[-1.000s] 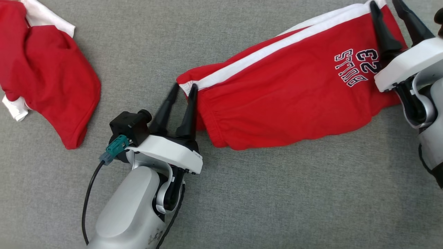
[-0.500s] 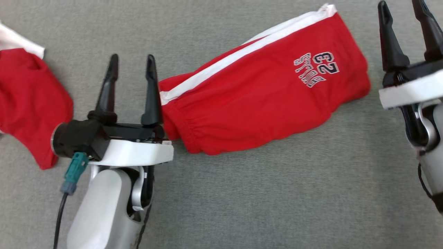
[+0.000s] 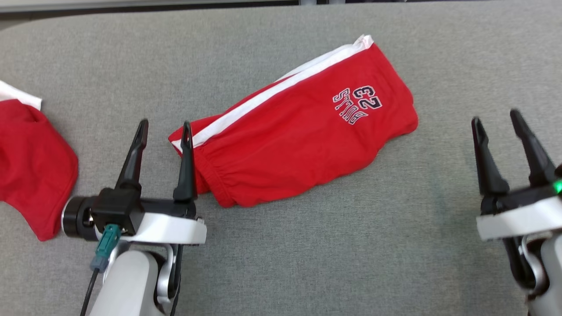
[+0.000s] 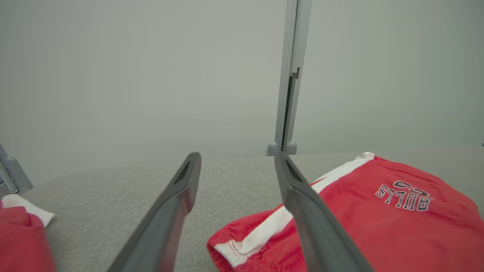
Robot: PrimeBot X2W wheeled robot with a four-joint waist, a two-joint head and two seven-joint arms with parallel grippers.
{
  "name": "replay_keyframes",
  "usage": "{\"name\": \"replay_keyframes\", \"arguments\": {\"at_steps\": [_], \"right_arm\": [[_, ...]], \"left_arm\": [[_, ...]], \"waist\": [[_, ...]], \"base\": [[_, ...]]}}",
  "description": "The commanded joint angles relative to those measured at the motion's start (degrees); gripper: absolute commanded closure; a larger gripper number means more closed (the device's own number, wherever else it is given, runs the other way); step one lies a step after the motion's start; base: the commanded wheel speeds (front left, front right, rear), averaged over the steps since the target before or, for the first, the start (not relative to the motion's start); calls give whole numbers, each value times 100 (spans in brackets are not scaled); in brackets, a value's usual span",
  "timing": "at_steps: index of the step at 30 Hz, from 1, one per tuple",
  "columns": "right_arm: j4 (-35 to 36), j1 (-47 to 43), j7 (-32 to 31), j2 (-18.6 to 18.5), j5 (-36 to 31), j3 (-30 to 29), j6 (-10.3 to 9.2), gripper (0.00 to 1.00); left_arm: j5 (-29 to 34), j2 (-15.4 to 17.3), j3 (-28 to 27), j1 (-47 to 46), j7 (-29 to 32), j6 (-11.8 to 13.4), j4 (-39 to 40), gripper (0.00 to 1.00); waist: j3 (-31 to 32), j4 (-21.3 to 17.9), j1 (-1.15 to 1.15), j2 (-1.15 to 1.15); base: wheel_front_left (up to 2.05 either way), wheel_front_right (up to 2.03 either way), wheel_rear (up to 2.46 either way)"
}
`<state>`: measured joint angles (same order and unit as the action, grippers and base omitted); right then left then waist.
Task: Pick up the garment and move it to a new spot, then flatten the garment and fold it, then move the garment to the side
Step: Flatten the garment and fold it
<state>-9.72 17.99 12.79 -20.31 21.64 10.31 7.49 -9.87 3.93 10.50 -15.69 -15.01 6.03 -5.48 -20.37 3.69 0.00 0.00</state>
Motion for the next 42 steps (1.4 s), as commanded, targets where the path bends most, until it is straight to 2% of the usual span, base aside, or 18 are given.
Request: {"name": "replay_keyframes", "arguments": {"at_steps": [1,11,26,36,42], "right_arm": [[60,-120,-32,31,-9,-29,0,0],[588,-1149,-380,395,-236,-286,0,0],[910,-1268,-624,483,-360,-450,0,0],[716,-808,-743,295,-257,-492,0,0],[58,113,-801,22,-65,-138,0,0]], "left_arm": [[27,44,-26,71,-21,-32,-51,0],[9,72,-116,721,-17,-121,-320,0],[-8,59,-124,723,-17,-129,-410,0],[0,7,0,403,-17,-183,-350,0],[-38,-50,178,52,-17,-139,-218,0]], "waist": [[116,-59,0,0],[595,-212,0,0],[621,-199,0,0],[252,29,0,0],[-309,345,0,0]], "base": [[0,0,0],[0,0,0],[0,0,0],[0,0,0],[0,0,0]]}}
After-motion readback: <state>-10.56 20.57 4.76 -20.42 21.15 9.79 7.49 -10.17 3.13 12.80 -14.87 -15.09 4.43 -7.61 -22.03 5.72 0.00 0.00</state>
